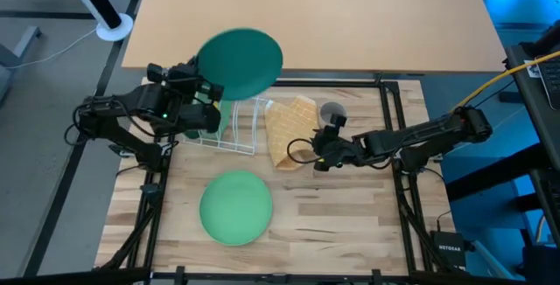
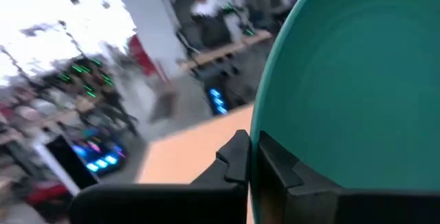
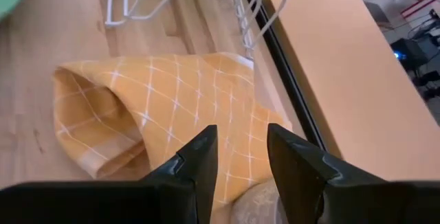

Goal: Sort dishes
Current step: Put the left dark green plate into the dish rack

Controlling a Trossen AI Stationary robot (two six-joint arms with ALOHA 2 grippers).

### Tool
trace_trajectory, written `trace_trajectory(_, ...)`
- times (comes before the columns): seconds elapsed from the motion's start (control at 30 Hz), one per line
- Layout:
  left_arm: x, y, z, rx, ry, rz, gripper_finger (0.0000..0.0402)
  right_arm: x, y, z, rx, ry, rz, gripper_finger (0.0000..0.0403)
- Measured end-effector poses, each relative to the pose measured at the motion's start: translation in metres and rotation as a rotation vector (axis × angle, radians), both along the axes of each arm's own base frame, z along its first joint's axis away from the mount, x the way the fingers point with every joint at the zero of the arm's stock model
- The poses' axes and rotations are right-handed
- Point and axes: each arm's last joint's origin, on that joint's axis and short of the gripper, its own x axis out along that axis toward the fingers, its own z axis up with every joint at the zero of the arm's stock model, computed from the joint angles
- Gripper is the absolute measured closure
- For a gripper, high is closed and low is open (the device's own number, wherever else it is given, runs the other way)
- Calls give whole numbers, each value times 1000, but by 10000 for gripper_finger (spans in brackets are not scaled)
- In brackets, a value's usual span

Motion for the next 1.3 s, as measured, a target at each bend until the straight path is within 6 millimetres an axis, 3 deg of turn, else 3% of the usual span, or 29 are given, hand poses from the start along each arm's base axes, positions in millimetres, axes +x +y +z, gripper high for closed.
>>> trace_trajectory(0.17,12,12,-8,25,87,67,401,0,-2,0,-16,17,7,271)
trace_trajectory(0.47,39,39,-53,26,330,177,401,0,-2,0,-39,29,16,271)
trace_trajectory(0.67,50,49,-68,25,403,210,401,0,-2,0,-39,29,16,271)
trace_trajectory(0.87,57,48,-73,20,450,203,401,0,-2,0,-38,28,17,271)
trace_trajectory(1.3,76,15,-77,51,497,81,401,1,-2,-1,-31,31,24,271)
